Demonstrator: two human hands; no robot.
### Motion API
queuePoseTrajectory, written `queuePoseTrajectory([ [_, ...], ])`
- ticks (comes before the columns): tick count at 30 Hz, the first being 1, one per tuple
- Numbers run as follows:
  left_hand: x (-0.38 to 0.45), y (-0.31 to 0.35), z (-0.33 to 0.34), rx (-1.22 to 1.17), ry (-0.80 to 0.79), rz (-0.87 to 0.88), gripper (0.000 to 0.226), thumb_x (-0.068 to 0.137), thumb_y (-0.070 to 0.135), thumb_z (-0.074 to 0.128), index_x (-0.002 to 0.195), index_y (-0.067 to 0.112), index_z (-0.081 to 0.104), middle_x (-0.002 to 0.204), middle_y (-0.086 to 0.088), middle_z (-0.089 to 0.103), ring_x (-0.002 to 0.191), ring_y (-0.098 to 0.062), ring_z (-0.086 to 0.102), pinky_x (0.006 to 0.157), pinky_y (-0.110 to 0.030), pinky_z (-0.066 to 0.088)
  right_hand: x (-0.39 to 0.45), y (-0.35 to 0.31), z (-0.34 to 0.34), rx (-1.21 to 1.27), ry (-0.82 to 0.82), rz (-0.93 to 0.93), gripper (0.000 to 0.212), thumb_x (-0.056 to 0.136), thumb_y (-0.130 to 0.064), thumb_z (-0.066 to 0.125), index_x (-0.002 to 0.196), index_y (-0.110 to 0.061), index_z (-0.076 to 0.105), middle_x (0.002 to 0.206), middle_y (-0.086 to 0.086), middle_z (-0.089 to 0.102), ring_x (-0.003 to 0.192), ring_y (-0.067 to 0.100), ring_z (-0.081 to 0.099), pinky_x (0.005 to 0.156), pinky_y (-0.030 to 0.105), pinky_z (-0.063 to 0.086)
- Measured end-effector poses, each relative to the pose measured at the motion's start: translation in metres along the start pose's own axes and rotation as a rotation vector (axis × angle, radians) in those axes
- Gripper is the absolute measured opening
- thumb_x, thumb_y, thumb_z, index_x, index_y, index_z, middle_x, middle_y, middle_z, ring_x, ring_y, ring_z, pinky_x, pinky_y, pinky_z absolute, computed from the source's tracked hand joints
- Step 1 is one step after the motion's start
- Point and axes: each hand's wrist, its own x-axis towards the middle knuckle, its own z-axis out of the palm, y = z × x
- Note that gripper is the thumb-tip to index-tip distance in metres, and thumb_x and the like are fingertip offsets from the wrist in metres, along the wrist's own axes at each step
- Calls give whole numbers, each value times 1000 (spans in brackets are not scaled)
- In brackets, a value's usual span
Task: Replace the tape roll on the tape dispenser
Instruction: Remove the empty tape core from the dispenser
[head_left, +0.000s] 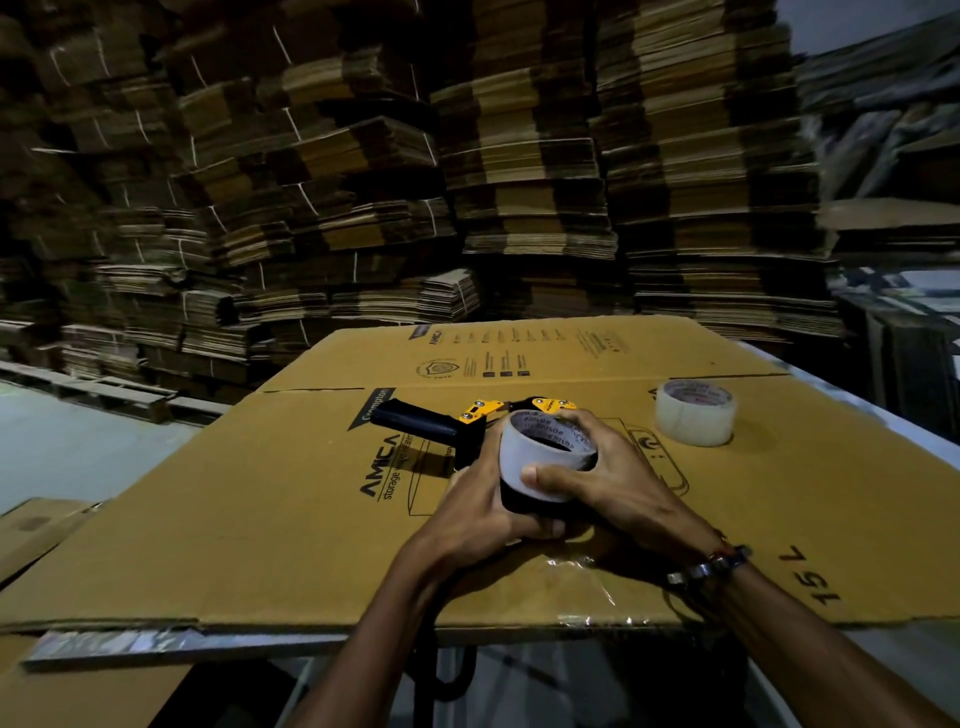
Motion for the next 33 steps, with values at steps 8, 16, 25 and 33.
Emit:
queuePoseTrajectory([
  [8,1,-1,-1,-29,-8,-29,99,61,31,90,134,59,28,123,15,63,115,-15,61,95,-47,54,8,-1,-2,37,-12,15,56,67,-46,83,116,-27,63,105,-4,75,96,12,72,83,34,56],
  [16,1,-1,-1,-84,-22,-53,110,61,35,89,143,56,19,128,8,60,115,-22,62,94,-48,55,11,-1,1,64,15,47,62,64,-56,83,116,-30,63,107,-1,74,97,17,72,88,50,58],
  [25,2,-4,1,-137,0,-130,107,61,40,88,143,54,21,129,7,57,117,-18,58,98,-44,54,8,1,11,208,148,82,57,69,-45,86,118,-28,62,112,1,72,99,21,72,85,47,60],
  [33,0,-5,4,68,47,-153,104,51,61,84,137,47,27,134,5,54,123,-21,53,102,-45,49,-1,-8,9,317,328,153,70,72,-46,82,132,-25,52,118,2,67,97,21,73,74,40,63],
])
